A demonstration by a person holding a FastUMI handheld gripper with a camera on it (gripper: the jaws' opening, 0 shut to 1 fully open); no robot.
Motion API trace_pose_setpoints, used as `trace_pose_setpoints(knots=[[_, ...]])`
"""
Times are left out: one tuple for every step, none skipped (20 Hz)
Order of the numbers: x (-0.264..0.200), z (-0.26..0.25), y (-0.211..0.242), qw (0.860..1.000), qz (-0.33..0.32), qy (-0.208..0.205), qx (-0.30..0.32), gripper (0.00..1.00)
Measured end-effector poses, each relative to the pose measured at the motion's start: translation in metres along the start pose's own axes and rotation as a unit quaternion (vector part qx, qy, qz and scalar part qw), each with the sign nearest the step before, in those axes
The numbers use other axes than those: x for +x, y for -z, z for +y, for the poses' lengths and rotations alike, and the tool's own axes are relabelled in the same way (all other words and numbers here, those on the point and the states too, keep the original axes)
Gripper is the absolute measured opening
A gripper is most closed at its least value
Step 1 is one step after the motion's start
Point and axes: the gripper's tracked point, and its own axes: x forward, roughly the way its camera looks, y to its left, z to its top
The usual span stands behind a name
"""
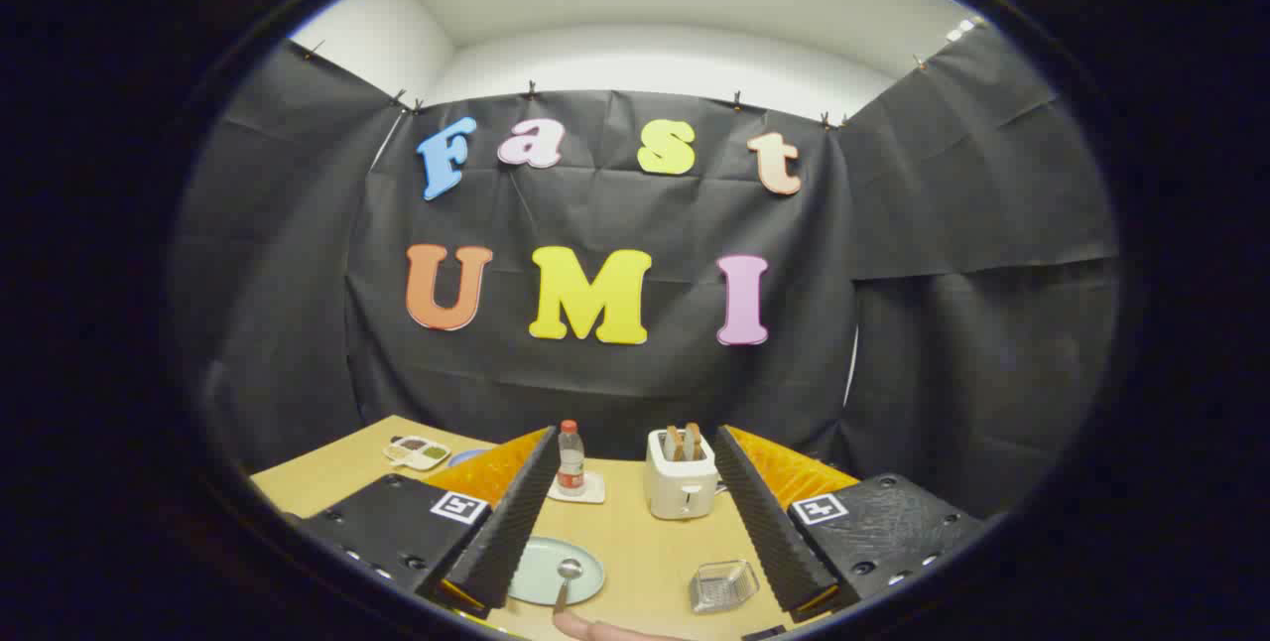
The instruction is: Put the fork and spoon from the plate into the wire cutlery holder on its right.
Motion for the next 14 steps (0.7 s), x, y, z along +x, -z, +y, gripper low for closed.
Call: trace_pose_setpoints(knots=[[-0.001,0.002,-0.001,1.000,-0.002,-0.005,-0.003,0.95],[-0.001,0.004,-0.001,1.000,-0.003,-0.006,-0.003,0.95],[-0.001,0.003,-0.003,1.000,-0.008,-0.008,-0.002,0.95],[0.000,0.003,-0.002,1.000,-0.008,-0.009,0.001,0.95],[0.000,0.003,-0.002,1.000,-0.008,-0.009,0.005,0.95],[0.000,0.003,-0.001,1.000,-0.007,-0.011,0.010,0.95],[0.000,0.005,-0.002,1.000,-0.008,-0.013,0.013,0.95],[0.001,0.005,-0.001,1.000,-0.007,-0.013,0.013,0.95],[0.002,0.006,-0.001,1.000,-0.009,-0.015,0.013,0.95],[0.003,0.008,0.000,1.000,-0.008,-0.014,0.012,0.95],[0.002,0.010,0.000,1.000,-0.010,-0.015,0.008,0.95],[0.000,0.013,-0.002,1.000,-0.014,-0.018,0.003,0.95],[-0.002,0.018,-0.003,1.000,-0.018,-0.025,0.001,0.95],[-0.002,0.022,-0.002,0.999,-0.019,-0.029,0.002,0.95]])
